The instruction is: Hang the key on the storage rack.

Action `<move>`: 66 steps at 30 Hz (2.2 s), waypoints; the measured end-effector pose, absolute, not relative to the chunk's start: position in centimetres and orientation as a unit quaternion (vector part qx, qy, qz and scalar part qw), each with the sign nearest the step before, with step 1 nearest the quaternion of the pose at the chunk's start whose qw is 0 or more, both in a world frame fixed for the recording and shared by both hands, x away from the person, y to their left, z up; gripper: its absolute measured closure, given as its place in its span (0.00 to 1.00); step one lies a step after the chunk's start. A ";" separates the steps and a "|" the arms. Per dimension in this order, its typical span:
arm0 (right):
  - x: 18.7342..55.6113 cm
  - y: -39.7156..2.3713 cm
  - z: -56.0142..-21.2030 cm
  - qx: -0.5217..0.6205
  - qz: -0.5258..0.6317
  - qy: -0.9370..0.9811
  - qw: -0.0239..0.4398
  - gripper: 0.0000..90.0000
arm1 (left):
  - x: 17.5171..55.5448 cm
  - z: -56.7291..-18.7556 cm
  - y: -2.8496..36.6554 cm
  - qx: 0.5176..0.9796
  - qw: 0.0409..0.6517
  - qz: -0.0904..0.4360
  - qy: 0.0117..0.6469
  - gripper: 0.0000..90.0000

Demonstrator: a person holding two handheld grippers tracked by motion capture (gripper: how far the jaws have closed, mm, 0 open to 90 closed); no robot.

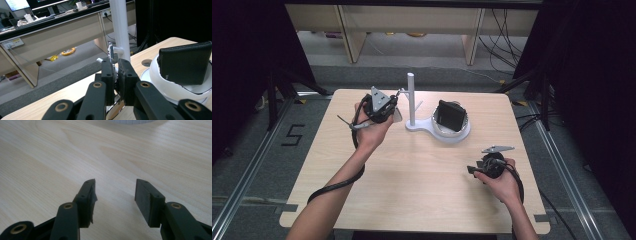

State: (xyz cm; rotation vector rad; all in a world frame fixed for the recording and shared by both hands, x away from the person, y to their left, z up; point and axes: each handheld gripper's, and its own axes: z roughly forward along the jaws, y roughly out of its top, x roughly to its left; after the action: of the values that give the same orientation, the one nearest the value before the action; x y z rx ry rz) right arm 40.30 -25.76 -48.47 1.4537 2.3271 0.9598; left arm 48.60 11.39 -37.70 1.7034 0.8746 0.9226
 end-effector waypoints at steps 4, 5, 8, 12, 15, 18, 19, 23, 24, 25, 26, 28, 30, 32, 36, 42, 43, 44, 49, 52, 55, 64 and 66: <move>40.5 -25.7 -48.9 0.492 0.351 0.786 0.128 0.58 | 48.5 -37.6 11.3 0.701 0.485 0.383 0.355 0.92; 40.5 -25.7 -48.9 0.491 0.351 0.787 0.128 0.58 | 48.5 -37.6 11.3 0.701 0.486 0.383 0.354 0.92; 40.5 -25.9 -48.6 0.488 0.334 0.797 0.123 0.58 | 48.4 -37.5 11.2 0.701 0.487 0.385 0.351 0.92; 40.5 -25.9 -48.7 0.481 0.333 0.801 0.128 0.58 | 48.3 -37.5 11.2 0.704 0.484 0.387 0.348 0.92; 40.6 -25.9 -48.7 0.480 0.334 0.801 0.129 0.58 | 48.3 -37.5 11.1 0.705 0.484 0.388 0.343 0.92; 40.5 -25.9 -48.5 0.489 0.324 0.801 0.118 0.58 | 48.3 -37.6 10.9 0.708 0.484 0.388 0.337 0.91; 40.5 -25.8 -48.5 0.489 0.324 0.801 0.118 0.58 | 48.3 -37.6 10.9 0.709 0.483 0.387 0.336 0.91; 40.5 -25.9 -48.6 0.486 0.326 0.802 0.119 0.58 | 48.4 -37.7 10.8 0.712 0.483 0.383 0.336 0.90; 40.5 -25.9 -48.6 0.486 0.326 0.802 0.120 0.58 | 48.5 -37.8 10.8 0.713 0.482 0.382 0.336 0.90; 40.6 -26.0 -48.7 0.481 0.333 0.801 0.129 0.58 | 48.5 -37.8 10.8 0.714 0.482 0.382 0.334 0.90; 40.5 -25.9 -48.6 0.491 0.332 0.797 0.121 0.58 | 48.5 -37.9 10.8 0.715 0.483 0.380 0.333 0.90; 40.5 -25.8 -48.7 0.490 0.341 0.792 0.125 0.58 | 48.6 -38.0 10.7 0.719 0.481 0.378 0.331 0.89; 40.5 -25.8 -48.7 0.490 0.341 0.792 0.125 0.58 | 48.7 -38.1 10.6 0.721 0.481 0.374 0.329 0.89; 40.5 -25.8 -48.7 0.490 0.341 0.792 0.125 0.58 | 48.7 -38.3 10.4 0.724 0.482 0.371 0.327 0.89; 40.3 -25.9 -48.4 0.498 0.327 0.795 0.116 0.58 | 48.6 -38.4 10.3 0.719 0.491 0.365 0.329 0.85; 40.4 -26.1 -48.4 0.491 0.332 0.796 0.123 0.58 | 48.3 -38.4 11.0 0.715 0.492 0.364 0.338 0.83; 40.4 -26.1 -48.4 0.490 0.332 0.796 0.123 0.58 | 48.3 -38.4 11.2 0.716 0.491 0.363 0.339 0.83; 40.4 -26.1 -48.4 0.490 0.332 0.797 0.123 0.58 | 48.2 -38.5 11.4 0.716 0.490 0.363 0.340 0.82; 40.5 -26.1 -48.5 0.486 0.346 0.797 0.098 0.58 | 48.0 -38.9 12.5 0.716 0.486 0.363 0.346 0.79; 40.5 -26.1 -48.5 0.488 0.344 0.796 0.100 0.58 | 47.8 -39.3 13.2 0.715 0.483 0.360 0.354 0.75; 40.4 -26.0 -48.5 0.488 0.344 0.796 0.101 0.58 | 47.5 -39.7 14.0 0.716 0.479 0.360 0.359 0.72; 40.4 -26.0 -48.5 0.490 0.344 0.795 0.100 0.57 | 45.7 -42.5 16.4 0.727 0.468 0.346 0.365 0.60; 40.4 -26.0 -48.6 0.490 0.343 0.795 0.099 0.57 | 45.3 -43.2 17.0 0.727 0.466 0.348 0.364 0.58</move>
State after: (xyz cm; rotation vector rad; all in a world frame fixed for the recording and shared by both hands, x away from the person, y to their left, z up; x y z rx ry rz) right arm 40.41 -26.03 -48.56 1.4499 2.3506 1.0151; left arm 45.26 17.03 -43.24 1.7847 0.8927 0.8552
